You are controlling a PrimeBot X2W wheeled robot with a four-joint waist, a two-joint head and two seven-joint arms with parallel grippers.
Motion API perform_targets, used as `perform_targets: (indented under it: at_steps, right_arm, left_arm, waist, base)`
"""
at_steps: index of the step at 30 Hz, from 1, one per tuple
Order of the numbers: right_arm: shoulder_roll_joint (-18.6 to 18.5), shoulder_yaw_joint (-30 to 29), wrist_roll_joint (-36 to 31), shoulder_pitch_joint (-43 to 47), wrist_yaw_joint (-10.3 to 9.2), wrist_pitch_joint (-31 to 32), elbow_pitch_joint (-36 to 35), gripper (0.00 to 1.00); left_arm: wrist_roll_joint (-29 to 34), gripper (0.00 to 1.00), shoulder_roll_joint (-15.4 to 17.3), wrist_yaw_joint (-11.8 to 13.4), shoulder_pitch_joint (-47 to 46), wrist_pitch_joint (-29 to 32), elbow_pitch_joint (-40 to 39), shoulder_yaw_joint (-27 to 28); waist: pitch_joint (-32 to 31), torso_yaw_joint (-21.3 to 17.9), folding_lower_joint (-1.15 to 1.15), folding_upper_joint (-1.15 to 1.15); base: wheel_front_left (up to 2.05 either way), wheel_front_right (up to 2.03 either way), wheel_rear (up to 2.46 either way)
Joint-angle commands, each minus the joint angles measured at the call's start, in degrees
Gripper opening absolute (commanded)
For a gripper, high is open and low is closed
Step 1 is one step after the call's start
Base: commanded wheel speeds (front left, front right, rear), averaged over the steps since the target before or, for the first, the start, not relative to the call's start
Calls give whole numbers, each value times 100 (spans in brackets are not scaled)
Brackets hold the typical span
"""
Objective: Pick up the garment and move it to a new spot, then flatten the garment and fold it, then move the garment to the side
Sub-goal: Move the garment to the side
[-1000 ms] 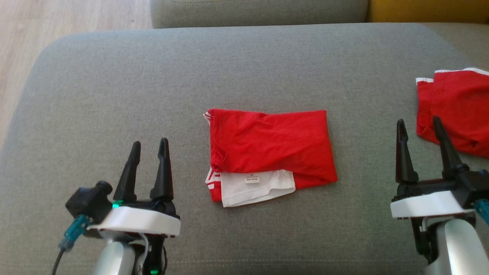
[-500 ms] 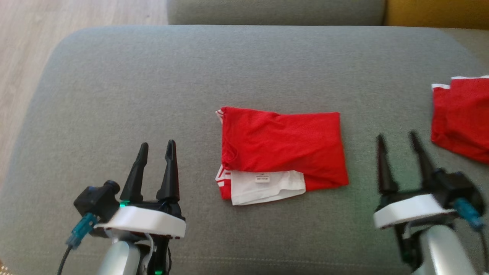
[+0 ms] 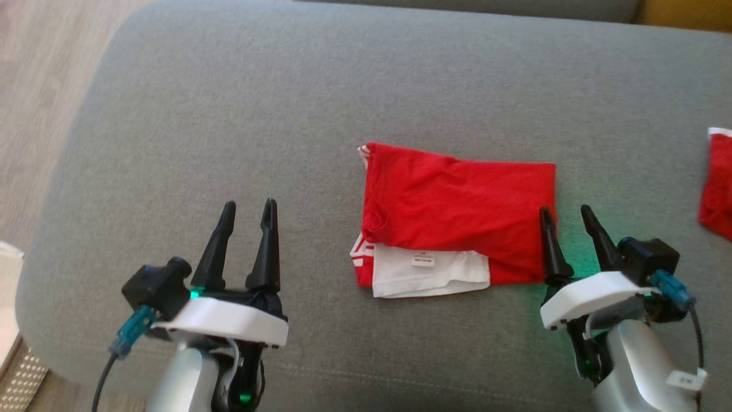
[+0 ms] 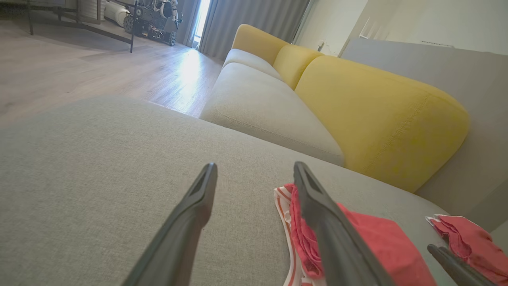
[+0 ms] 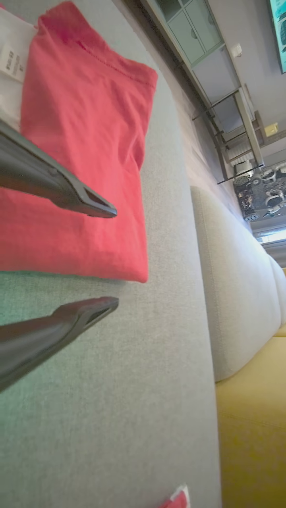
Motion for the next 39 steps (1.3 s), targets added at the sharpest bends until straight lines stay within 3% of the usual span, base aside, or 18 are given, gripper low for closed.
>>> perform_targets:
  at_steps: [1,9,11,18,26,32,39]
  right_arm:
    - [-42,96,53,-194,20,40,-51,100]
    - [-10,56,247,-521,20,129,833,100]
    - [-5,106,302,-577,20,119,989,0]
    - [-123,309,-61,-772,20,-185,1129,0]
    - [-437,677,-858,-1007,20,-319,931,0]
    - [-881,960,-1165,-1522,20,-54,567,0]
    - [-1488,991,-970,-2176,20,401,35,0]
  left_arm:
    - [-27,100,40,-14,-229,-30,-187,127]
    - [-41,100,40,9,-332,-30,-164,60]
    - [-40,100,40,23,-319,-30,-166,63]
    - [-26,100,40,66,-244,-30,-182,145]
    - [-27,100,40,51,-267,-30,-247,109]
    - [43,100,40,40,-426,-30,-328,174]
    - [433,100,40,-147,-862,-30,-407,117]
  waist:
    - [78,74,0,0]
    - [148,259,0,0]
    - [130,282,0,0]
    - [45,161,0,0]
    - [57,-250,0,0]
    - [223,-898,0,0]
    - [762,-1826,0,0]
  base:
    - [0,0,0]
    - [0,0,0]
    - [0,0,0]
    - [0,0,0]
    - [0,0,0]
    - [0,0,0]
    - [0,0,0]
